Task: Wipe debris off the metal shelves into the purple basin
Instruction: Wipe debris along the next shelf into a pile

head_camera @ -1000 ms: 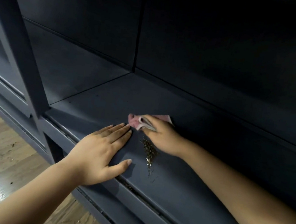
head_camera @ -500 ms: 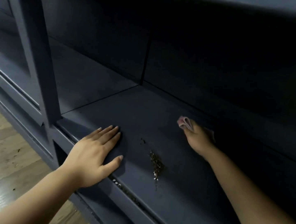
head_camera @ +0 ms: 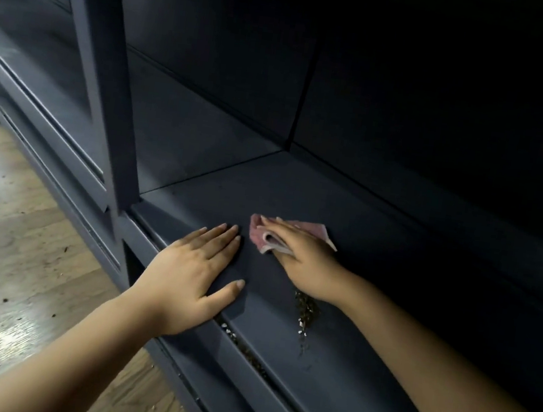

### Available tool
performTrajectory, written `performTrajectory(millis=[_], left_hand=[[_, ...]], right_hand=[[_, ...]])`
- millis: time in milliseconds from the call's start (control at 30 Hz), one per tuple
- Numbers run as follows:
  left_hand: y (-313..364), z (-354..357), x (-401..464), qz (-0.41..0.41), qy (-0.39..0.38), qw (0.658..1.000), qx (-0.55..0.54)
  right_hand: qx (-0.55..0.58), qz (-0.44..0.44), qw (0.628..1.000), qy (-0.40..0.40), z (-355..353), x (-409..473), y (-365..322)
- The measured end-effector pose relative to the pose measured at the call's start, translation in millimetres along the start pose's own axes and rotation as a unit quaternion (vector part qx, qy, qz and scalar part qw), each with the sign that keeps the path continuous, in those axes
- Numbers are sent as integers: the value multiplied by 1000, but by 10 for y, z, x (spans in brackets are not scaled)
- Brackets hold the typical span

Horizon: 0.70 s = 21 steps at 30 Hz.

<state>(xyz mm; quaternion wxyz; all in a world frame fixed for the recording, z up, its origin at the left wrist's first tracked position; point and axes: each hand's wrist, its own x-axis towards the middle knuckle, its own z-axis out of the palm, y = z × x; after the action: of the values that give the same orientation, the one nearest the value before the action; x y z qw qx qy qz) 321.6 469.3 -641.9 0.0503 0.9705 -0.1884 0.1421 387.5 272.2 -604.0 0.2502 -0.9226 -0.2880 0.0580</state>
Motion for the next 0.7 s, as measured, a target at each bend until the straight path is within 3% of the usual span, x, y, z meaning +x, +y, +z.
performTrajectory(millis=[167, 433, 700], left_hand=[[8, -37, 5, -1, -1, 1000, 11], [-8, -24, 23, 5, -17, 1000, -24], [-138, -108, 57, 67, -40, 997, -6]], right_hand=[[74, 30, 997, 17, -64, 56, 69], [36, -17, 999, 20, -52, 135, 165], [34, 17, 998, 47, 24, 149, 149]])
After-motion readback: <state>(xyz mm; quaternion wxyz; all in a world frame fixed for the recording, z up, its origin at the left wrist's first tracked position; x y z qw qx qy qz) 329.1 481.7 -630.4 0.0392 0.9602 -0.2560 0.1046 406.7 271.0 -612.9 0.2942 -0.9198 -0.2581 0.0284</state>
